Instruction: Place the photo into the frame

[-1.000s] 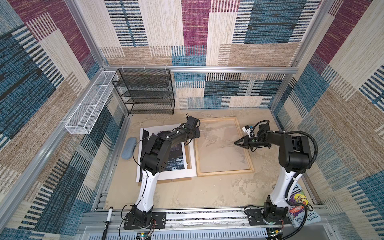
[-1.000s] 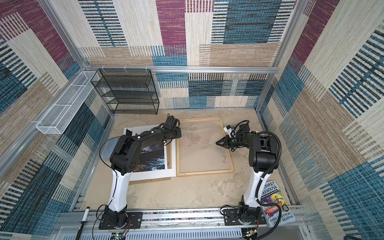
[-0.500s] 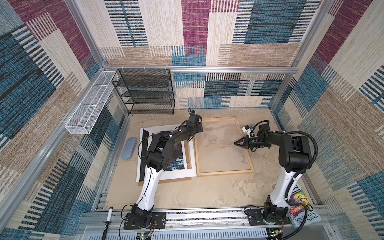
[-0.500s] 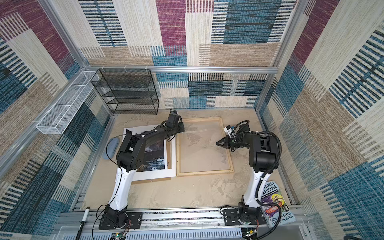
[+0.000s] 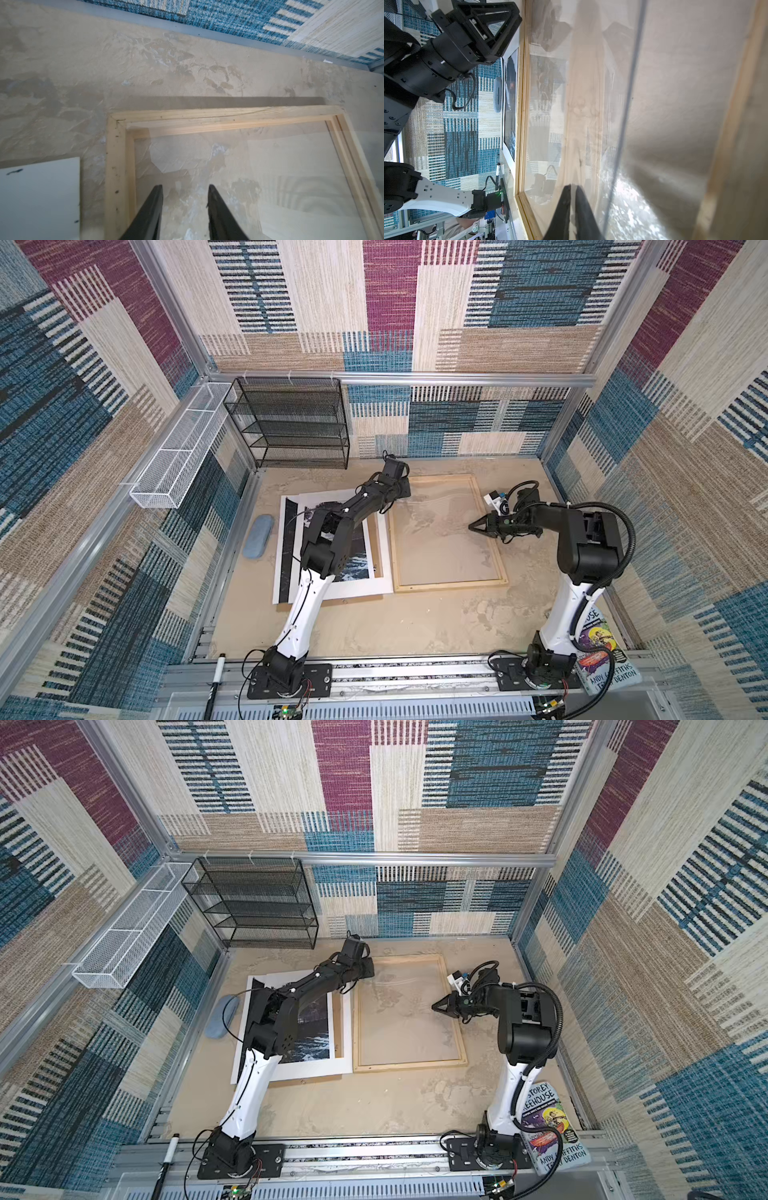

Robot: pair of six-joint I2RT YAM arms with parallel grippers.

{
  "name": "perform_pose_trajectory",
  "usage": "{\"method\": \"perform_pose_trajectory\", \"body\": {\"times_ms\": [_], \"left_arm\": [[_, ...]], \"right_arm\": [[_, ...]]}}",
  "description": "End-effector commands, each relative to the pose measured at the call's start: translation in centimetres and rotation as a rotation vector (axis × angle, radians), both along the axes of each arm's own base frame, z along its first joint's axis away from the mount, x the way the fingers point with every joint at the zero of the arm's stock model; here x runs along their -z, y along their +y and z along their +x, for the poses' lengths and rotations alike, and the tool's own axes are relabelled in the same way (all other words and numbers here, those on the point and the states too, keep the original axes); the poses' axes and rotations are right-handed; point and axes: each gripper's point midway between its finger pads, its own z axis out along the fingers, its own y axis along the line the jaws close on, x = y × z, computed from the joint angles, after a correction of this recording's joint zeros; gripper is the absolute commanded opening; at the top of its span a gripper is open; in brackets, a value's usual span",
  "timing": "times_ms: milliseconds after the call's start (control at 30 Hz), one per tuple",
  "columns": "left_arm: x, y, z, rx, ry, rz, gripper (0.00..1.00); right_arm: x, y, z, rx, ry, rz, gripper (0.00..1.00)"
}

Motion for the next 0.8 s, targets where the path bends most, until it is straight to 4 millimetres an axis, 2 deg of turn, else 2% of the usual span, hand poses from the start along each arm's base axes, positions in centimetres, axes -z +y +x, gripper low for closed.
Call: {"method": "perform_pose_trajectory", "body": {"times_ms": [0, 300, 467, 633, 767], "left_arm": [[1.5, 0.8, -0.8, -0.039, 0.099, 0.048, 0.40], [3.3, 1.0, -1.1, -0.059, 0.191, 0.077, 0.40], [3.3, 1.0, -1.4, -0.056, 0.203, 0.080, 0.39], [1.4, -0.2, -1.3, -0.006, 0.168, 0.028, 0.37], [-2.1, 0.0, -1.2, -0.010, 0.074, -0.011, 0.38]], "right_arm": [[-0.4, 0.0, 0.1, -0.013, -0.034, -0.011, 0.11], [-0.4, 0.0, 0.0, -0.013, -0.037, -0.011, 0.11], [-0.4, 0.0, 0.0, -0.013, -0.037, -0.011, 0.11], [-0.4, 0.0, -0.1, -0.011, -0.035, -0.015, 0.11], [-0.4, 0.0, -0.1, -0.010, -0.033, -0.018, 0.11]]}}
